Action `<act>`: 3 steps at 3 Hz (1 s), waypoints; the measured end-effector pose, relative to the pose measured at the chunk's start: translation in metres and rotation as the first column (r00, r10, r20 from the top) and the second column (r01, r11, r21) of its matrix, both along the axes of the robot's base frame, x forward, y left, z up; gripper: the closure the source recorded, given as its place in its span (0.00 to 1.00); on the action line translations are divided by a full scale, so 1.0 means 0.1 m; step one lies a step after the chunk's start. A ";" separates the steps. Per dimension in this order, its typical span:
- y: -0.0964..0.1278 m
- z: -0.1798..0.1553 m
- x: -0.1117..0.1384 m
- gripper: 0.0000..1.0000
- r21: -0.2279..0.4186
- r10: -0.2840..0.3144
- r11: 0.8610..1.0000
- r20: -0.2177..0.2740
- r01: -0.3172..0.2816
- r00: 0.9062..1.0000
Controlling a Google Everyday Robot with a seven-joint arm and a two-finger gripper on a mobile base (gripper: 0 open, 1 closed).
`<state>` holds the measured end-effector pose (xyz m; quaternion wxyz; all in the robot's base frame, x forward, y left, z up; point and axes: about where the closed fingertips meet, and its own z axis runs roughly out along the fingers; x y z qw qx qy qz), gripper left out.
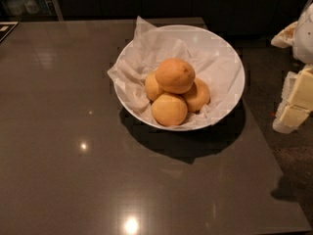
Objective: Pick orange from white bowl
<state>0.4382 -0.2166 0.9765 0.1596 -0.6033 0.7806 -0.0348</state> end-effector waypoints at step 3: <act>0.46 0.02 0.14 0.00 -0.079 0.085 0.993 -0.024 -0.087 0.996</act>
Offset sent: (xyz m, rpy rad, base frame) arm 0.0149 0.0463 -0.0013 -0.0956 0.0514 0.0796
